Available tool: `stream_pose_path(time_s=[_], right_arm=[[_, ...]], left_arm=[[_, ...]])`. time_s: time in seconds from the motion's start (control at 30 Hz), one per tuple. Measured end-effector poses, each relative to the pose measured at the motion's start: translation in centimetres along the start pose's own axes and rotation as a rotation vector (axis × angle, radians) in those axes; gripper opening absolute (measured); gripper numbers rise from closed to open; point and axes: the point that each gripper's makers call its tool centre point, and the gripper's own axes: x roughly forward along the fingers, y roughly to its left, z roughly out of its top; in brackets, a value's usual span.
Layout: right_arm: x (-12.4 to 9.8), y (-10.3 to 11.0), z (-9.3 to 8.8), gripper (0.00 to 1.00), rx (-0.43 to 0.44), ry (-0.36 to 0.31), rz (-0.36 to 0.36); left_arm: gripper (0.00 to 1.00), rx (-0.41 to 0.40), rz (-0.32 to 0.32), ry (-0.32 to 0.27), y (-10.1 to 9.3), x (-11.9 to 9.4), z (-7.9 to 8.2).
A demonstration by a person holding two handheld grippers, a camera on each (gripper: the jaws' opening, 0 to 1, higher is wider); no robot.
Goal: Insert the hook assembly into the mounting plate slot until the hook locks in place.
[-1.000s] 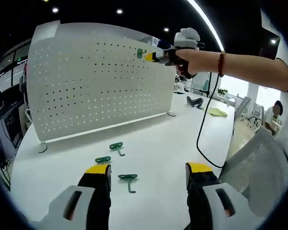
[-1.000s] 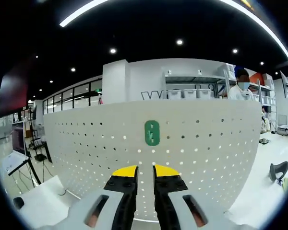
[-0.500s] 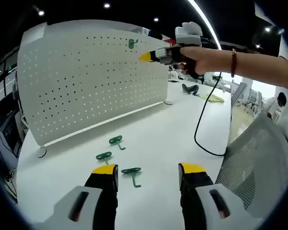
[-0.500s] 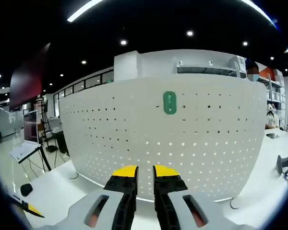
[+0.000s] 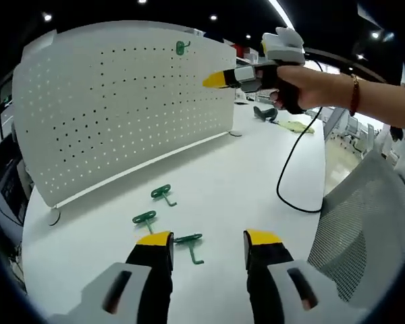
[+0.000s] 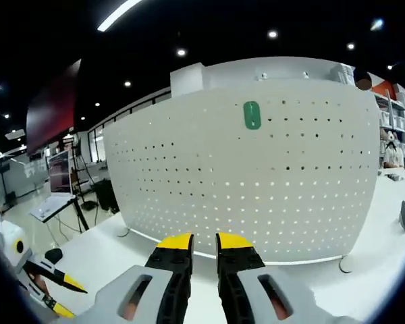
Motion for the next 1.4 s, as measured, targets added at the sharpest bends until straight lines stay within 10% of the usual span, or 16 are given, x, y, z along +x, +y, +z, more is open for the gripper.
stream_pose_path(time_s=[1.4], right_arm=[[-5.9,1.9,-7.4,0.1,0.145,0.118,0.038]], left_arm=[[0.21,0.246,-0.035,0.184,2.1,4.6,-2.6]])
